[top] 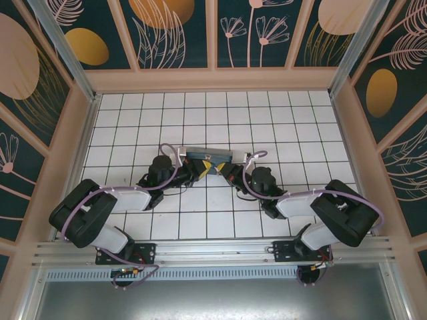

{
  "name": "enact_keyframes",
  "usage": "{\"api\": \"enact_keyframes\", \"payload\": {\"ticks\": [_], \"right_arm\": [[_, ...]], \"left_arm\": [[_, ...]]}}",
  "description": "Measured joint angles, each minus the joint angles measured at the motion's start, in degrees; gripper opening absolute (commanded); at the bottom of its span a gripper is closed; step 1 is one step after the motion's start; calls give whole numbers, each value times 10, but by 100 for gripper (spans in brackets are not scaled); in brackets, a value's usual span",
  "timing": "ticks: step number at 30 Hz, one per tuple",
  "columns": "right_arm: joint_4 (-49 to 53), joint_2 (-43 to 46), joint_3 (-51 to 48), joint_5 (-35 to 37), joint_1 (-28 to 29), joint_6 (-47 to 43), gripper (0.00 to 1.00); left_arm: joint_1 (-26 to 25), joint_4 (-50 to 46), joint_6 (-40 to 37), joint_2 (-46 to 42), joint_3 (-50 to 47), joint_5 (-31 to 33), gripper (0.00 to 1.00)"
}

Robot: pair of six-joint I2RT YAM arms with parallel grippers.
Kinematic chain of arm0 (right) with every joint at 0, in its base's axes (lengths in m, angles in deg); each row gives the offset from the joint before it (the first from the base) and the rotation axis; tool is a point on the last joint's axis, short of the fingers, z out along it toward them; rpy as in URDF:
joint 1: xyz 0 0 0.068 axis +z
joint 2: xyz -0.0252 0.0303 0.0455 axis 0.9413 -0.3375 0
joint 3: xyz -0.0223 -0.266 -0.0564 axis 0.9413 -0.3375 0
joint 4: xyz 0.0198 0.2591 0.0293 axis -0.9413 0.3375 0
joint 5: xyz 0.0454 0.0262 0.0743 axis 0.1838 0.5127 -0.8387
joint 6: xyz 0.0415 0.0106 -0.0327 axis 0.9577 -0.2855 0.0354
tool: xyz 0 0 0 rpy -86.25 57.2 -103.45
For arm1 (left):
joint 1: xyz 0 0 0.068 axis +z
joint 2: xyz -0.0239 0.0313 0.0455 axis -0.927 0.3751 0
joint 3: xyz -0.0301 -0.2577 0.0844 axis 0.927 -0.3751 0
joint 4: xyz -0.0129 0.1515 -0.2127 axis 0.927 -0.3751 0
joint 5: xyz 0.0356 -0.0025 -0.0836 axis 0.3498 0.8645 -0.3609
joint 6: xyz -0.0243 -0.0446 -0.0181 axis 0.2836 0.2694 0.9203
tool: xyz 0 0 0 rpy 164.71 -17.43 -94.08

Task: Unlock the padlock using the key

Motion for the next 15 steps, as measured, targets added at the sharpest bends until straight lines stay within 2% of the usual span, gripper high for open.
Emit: {"api": "enact_keyframes", "payload": {"ticks": [15], "right_arm": [[-61, -45, 5, -36, -13, 61, 0]], "left_arm": [[2, 1, 13, -3, -1, 11, 0]]}}
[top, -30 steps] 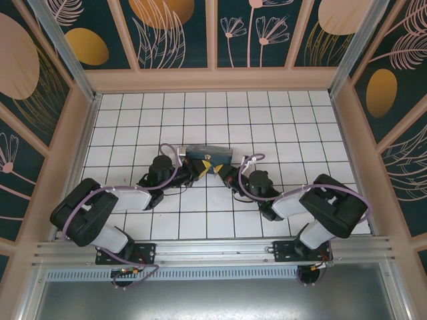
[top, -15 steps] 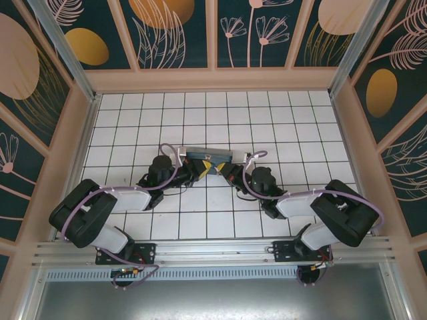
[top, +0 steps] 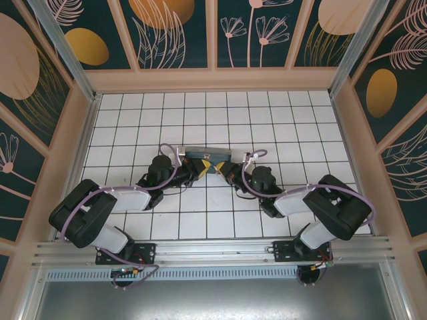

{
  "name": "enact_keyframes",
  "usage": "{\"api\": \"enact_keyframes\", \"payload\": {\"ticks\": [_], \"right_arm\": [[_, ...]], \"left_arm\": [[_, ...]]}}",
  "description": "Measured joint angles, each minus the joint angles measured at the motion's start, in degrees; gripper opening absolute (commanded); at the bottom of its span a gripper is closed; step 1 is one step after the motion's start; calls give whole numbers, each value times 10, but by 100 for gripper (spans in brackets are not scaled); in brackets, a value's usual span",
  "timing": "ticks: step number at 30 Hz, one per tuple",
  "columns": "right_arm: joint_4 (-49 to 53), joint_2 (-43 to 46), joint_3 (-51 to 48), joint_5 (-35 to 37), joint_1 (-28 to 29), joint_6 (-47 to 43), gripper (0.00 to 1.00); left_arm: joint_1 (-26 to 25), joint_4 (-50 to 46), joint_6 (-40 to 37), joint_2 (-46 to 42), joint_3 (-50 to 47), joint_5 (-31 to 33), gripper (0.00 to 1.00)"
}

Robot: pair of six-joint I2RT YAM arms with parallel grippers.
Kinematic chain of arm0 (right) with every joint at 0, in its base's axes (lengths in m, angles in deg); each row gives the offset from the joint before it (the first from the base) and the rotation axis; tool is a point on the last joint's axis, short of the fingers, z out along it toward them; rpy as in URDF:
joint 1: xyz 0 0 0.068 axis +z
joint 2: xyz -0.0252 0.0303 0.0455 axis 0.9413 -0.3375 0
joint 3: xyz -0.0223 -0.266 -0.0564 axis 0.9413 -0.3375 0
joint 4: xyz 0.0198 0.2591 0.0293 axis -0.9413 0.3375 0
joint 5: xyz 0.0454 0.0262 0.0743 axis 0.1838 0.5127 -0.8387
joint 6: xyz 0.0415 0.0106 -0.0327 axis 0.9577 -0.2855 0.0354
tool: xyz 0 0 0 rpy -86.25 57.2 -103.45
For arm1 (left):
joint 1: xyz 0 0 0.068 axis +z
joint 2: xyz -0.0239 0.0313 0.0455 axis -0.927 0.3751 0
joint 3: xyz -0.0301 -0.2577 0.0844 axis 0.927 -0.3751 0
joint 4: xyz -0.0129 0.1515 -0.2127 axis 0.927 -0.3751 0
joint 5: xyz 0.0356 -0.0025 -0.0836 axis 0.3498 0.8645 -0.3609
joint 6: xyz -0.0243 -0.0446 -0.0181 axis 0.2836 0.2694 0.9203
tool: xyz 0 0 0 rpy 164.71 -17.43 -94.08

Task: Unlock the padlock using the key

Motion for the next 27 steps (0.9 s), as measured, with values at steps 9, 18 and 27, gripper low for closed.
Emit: {"api": "enact_keyframes", "payload": {"ticks": [9, 18, 27], "right_arm": [[86, 1, 50, -6, 3, -77, 0], [77, 8, 46, -28, -12, -96, 0], [50, -6, 46, -63, -28, -94, 0]], "left_arm": [[9, 5, 14, -5, -4, 25, 0], [8, 8, 27, -11, -5, 21, 0], [8, 0, 28, -23, -5, 23, 0]]}}
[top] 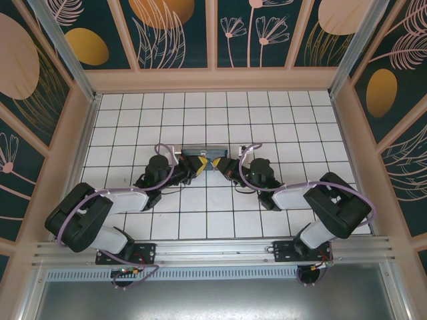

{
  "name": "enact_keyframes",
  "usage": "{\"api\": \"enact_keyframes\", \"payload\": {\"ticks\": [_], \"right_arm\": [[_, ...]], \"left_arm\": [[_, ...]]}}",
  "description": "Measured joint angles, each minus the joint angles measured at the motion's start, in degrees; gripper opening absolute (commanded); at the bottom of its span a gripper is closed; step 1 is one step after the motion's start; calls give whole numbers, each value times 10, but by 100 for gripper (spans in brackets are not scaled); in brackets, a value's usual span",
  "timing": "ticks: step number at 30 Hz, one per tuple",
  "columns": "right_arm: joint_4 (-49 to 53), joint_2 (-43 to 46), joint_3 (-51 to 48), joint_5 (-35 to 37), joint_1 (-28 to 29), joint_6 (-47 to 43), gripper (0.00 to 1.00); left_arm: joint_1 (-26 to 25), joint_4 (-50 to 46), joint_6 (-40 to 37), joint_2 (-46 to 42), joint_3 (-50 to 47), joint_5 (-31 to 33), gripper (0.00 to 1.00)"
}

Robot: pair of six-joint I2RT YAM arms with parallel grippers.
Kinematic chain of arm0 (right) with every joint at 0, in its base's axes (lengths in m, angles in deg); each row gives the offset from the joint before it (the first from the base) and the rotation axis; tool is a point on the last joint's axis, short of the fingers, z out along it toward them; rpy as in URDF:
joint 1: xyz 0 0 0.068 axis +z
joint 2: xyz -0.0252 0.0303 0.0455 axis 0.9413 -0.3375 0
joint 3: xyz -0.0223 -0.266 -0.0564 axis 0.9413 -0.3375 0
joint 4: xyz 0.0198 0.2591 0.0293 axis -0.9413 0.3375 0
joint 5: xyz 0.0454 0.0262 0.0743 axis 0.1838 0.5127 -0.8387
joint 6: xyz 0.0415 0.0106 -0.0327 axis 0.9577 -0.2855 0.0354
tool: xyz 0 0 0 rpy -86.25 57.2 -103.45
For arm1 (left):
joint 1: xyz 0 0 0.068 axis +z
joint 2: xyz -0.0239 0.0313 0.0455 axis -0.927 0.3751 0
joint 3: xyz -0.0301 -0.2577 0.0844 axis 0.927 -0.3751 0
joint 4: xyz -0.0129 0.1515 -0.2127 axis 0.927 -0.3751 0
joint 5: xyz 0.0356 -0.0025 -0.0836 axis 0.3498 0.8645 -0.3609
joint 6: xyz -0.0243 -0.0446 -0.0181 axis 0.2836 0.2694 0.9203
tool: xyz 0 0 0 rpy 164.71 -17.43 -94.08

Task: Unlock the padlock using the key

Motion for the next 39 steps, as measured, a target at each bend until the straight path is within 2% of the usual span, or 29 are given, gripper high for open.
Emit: {"api": "enact_keyframes", "payload": {"ticks": [20, 25, 31, 39], "right_arm": [[-115, -94, 10, -100, -41, 78, 0], [-101, -97, 23, -102, -38, 68, 0], [9, -63, 56, -61, -16, -23, 0], [-67, -90, 41, -84, -28, 24, 0]], "left_arm": [[1, -13, -5, -1, -4, 19, 0], [3, -13, -4, -2, -4, 25, 0], [9, -18, -4, -6, -6, 39, 0], [9, -18, -5, -10, -6, 33, 0]]}}
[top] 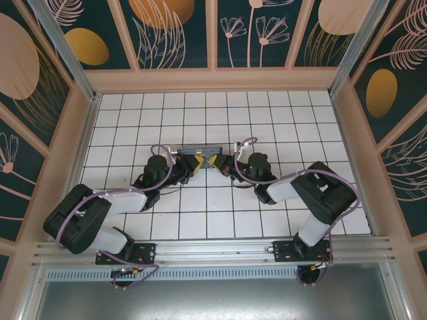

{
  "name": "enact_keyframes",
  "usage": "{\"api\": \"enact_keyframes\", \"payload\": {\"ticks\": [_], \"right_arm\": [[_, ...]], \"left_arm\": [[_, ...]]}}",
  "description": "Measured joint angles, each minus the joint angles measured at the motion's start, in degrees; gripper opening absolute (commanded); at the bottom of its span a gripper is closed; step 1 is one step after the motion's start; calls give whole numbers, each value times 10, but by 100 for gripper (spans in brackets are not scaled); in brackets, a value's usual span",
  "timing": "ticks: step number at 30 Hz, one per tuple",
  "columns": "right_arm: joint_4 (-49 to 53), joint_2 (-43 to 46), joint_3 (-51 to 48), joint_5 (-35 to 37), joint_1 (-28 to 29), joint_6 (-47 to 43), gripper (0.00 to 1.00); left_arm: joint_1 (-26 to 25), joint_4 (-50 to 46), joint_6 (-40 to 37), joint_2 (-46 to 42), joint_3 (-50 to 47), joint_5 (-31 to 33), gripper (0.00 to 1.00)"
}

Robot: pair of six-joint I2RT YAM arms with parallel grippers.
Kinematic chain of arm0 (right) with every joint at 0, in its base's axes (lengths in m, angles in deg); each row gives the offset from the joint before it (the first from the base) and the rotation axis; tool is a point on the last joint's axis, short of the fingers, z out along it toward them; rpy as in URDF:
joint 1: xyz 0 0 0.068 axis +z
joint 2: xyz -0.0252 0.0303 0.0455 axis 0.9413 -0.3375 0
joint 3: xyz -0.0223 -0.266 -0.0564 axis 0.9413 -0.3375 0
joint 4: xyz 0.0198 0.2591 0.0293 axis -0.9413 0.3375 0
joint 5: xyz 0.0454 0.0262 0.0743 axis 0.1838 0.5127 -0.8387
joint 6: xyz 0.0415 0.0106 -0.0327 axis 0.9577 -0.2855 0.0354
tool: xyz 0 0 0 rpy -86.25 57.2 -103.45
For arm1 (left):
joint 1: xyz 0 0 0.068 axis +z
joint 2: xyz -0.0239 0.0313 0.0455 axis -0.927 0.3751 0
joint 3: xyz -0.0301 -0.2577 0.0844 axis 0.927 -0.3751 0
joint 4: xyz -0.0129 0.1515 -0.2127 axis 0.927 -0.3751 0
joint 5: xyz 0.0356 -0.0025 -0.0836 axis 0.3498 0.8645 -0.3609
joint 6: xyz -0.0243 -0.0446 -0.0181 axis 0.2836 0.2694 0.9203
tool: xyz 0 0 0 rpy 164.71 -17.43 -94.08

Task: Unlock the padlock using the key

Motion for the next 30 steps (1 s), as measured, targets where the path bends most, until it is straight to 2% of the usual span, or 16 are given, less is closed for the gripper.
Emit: {"api": "enact_keyframes", "payload": {"ticks": [8, 18, 21, 27, 30], "right_arm": [[-15, -31, 22, -40, -14, 41, 0], [63, -29, 58, -72, -21, -19, 0], [64, -23, 53, -56, -13, -43, 0], [168, 36, 61, 33, 33, -165, 0], [180, 42, 62, 39, 35, -177, 0]], "left_arm": [[1, -4, -7, 0, -1, 16, 0], [3, -21, -16, -10, -3, 30, 0], [3, -21, -15, -10, -4, 30, 0], [3, -30, -15, -23, -5, 30, 0], [3, -34, -15, -26, -5, 28, 0]]}}
